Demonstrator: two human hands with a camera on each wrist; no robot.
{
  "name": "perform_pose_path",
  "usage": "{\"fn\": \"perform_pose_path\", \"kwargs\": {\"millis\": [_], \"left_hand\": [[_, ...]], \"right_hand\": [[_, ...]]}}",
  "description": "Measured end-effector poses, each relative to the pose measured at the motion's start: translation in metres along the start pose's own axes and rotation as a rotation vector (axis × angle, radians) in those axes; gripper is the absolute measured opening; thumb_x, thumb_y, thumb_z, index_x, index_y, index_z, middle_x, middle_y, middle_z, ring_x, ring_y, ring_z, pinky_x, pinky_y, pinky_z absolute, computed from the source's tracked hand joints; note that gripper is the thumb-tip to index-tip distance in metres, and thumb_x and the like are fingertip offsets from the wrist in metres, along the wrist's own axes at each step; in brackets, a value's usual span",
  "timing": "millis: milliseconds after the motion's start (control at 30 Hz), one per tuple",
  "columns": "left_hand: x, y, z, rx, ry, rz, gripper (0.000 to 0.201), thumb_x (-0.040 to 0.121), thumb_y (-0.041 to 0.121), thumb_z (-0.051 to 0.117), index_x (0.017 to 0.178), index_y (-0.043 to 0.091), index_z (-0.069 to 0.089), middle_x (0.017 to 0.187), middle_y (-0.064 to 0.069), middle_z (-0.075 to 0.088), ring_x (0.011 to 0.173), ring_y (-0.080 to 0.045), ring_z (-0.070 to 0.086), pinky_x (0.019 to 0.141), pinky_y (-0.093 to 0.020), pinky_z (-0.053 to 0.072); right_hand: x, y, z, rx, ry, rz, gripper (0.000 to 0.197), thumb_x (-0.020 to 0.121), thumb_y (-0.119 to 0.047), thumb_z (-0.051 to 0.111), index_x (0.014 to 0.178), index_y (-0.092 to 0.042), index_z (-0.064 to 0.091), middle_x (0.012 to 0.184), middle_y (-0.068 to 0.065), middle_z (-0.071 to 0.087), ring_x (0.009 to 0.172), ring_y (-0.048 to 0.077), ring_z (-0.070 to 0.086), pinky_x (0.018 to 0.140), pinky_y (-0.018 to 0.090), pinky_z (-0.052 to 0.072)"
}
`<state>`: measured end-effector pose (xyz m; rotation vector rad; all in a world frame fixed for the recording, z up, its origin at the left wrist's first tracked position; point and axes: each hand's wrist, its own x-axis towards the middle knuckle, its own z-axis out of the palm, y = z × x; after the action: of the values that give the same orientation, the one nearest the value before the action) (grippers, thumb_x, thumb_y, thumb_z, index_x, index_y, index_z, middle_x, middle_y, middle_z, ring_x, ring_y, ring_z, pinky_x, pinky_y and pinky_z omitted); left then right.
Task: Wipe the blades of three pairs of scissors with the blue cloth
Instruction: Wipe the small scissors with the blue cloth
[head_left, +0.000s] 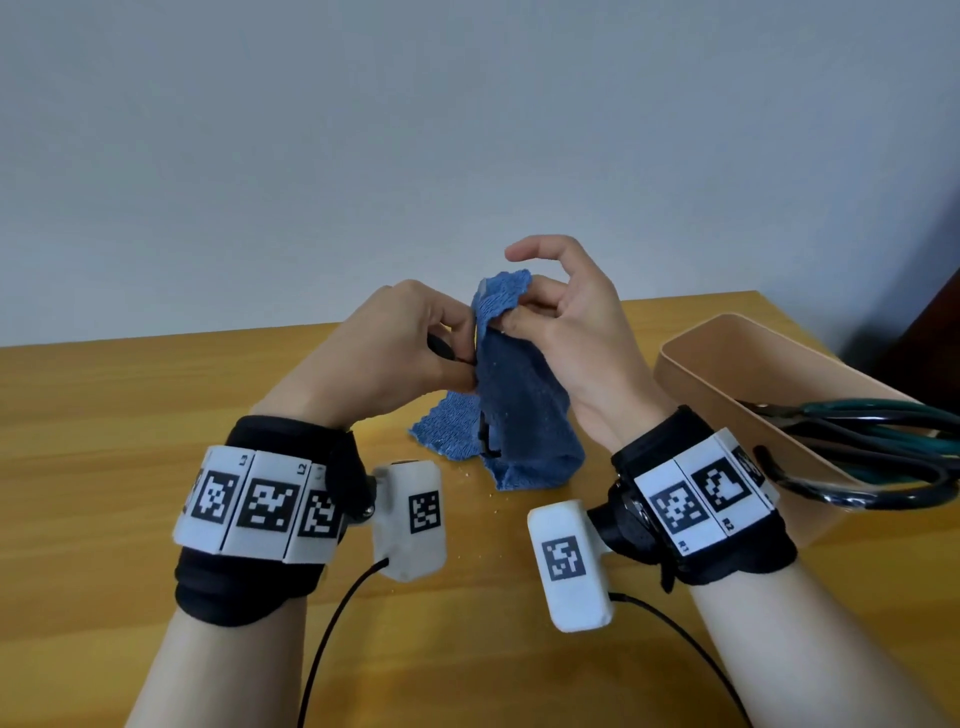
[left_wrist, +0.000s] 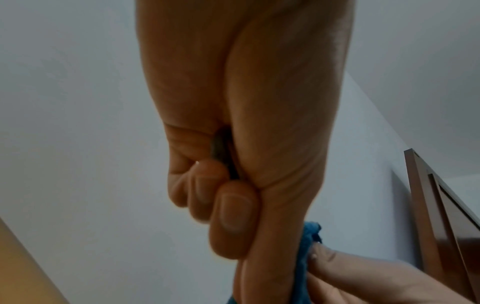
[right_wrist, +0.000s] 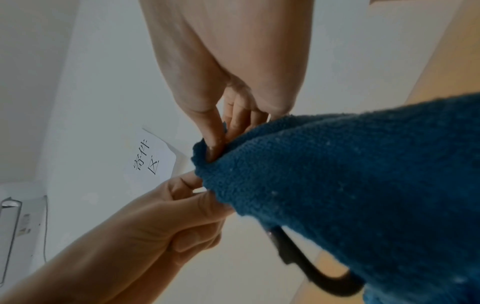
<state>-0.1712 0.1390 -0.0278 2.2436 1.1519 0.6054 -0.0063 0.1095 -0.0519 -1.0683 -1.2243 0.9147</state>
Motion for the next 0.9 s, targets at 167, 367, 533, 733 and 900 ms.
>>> {"fn": "perform_pose_path", "kwargs": {"millis": [167,367,533,733,900], "left_hand": [[-0.003,-0.001,-0.005,-0.013,-0.009,-0.03,0.027,0.077,0.013,0.086,0.064,0.008,0.063,0.055,0.007,0.066,0.043,-0.001,0.049,0.047,-0.008,0.033],[-0.006,-0.002,-0.01,-0.018,0.062,-0.049,0.031,0.076,0.022,0.088,0.063,0.011,0.061,0.055,0.004,0.064,0.043,-0.004,0.041,0.044,-0.012,0.031],[-0.013,0.002,-0.016,0.015,0.141,-0.027,0.03,0.077,0.027,0.086,0.066,0.011,0.062,0.049,0.013,0.056,0.044,-0.002,0.044,0.046,-0.01,0.033],[-0.025,0.011,-0.015,0.058,0.161,-0.056,0.031,0.077,0.03,0.086,0.066,0.013,0.062,0.053,0.01,0.061,0.045,0.0,0.048,0.045,-0.01,0.035],[-0.04,0.028,-0.027,0.061,0.174,-0.06,0.031,0.078,0.03,0.085,0.069,0.01,0.062,0.062,0.006,0.066,0.047,0.002,0.051,0.049,-0.012,0.037]], "right_hand": [[0.003,-0.006,-0.011,0.162,0.116,0.004,0.034,0.091,0.009,0.055,0.119,-0.011,0.054,0.09,0.006,0.074,0.07,0.01,0.067,0.06,0.025,0.053],[0.008,0.002,-0.023,0.154,0.218,0.044,0.028,0.092,0.004,0.06,0.115,-0.012,0.057,0.092,0.004,0.073,0.074,0.01,0.065,0.064,0.022,0.05],[0.004,0.005,-0.02,0.169,0.216,0.049,0.021,0.091,0.003,0.061,0.106,-0.012,0.06,0.098,0.006,0.071,0.08,0.012,0.065,0.064,0.02,0.051],[-0.007,0.01,-0.023,0.079,0.208,0.133,0.014,0.093,0.002,0.06,0.095,-0.013,0.061,0.089,0.003,0.069,0.073,0.011,0.064,0.055,0.016,0.048],[-0.018,0.011,-0.032,0.033,0.307,0.197,0.013,0.091,0.0,0.064,0.1,-0.009,0.061,0.087,0.001,0.065,0.074,0.008,0.06,0.053,0.013,0.046]]}}
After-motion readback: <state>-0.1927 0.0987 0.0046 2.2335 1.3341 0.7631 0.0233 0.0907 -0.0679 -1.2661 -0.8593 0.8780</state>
